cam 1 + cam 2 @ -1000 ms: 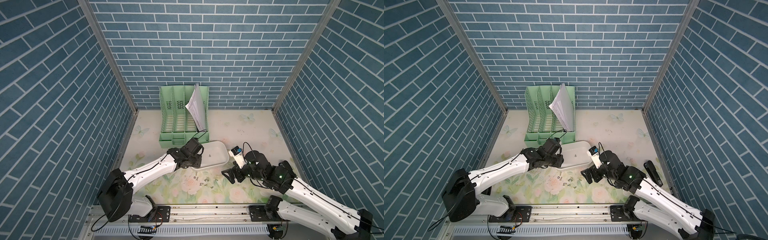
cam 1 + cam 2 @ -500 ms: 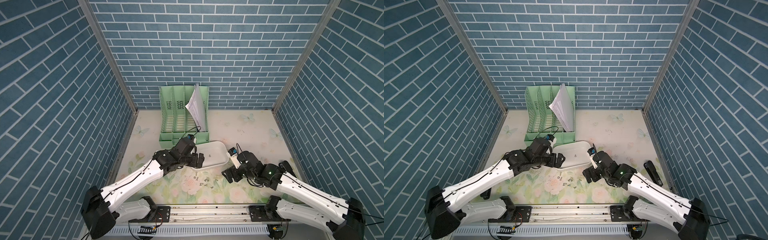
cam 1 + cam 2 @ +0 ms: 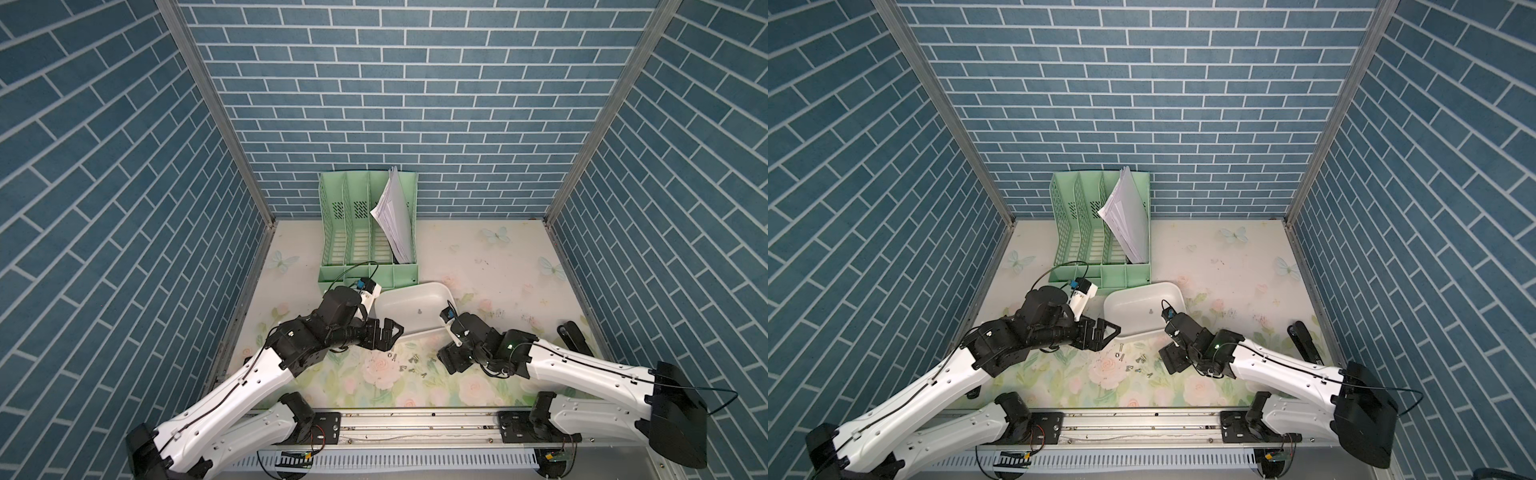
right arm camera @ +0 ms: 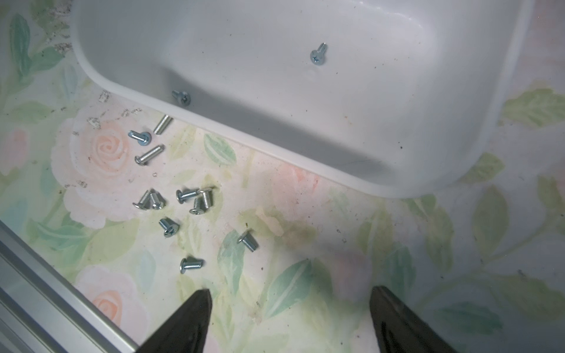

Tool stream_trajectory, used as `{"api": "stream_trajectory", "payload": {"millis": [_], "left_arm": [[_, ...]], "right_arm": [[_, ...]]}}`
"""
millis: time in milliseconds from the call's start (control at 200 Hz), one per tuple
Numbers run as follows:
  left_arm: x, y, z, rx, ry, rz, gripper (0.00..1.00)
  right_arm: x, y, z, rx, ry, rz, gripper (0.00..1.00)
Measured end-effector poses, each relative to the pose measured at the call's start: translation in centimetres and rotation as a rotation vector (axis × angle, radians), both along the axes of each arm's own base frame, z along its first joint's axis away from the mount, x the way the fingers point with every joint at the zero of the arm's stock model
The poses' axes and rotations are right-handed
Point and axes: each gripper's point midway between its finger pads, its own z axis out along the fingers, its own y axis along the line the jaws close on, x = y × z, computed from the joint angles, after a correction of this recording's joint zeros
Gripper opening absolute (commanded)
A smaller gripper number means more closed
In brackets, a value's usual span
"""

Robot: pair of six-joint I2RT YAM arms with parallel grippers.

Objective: Put the screws on the desktop into the storage box
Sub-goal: Pick up the screw from the center of the board.

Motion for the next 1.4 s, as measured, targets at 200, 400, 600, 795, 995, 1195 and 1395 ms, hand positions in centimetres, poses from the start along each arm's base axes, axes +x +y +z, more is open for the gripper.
{"api": "stream_trajectory", "payload": {"millis": [200, 400, 600, 795, 995, 1195, 1395], "left_arm": [[-0.9, 0.6, -0.6, 0.005, 0.031, 0.001, 1.00], [-1.5, 1.2, -1.0, 0.013, 0.047, 0.007, 1.00], [-1.6, 1.4, -1.5, 0.021, 0.054, 0.008, 1.00], [-1.8, 1.6, -1.9, 0.031, 0.065, 0.009, 1.00], [-1.9, 1.7, -2.0, 0.037, 0.070, 0.009, 1.00], [-1.9, 1.7, -1.8, 0.030, 0.063, 0.009, 1.00], [-1.9, 1.7, -1.8, 0.030, 0.063, 0.009, 1.00]], "right_arm": [[-0.1, 0.8, -1.3, -0.019, 0.007, 0.007, 0.69], [-0.5, 1.5, -2.6, -0.054, 0.010, 0.026, 0.60], [-0.9, 1.9, -4.1, -0.094, 0.017, 0.047, 0.51], [-1.1, 2.8, -4.8, -0.110, 0.019, 0.066, 0.48], [-0.9, 3.4, -5.1, -0.108, 0.018, 0.068, 0.42], [-0.8, 3.6, -5.4, -0.108, 0.020, 0.069, 0.37], [-0.8, 3.7, -5.4, -0.105, 0.019, 0.069, 0.36]]}}
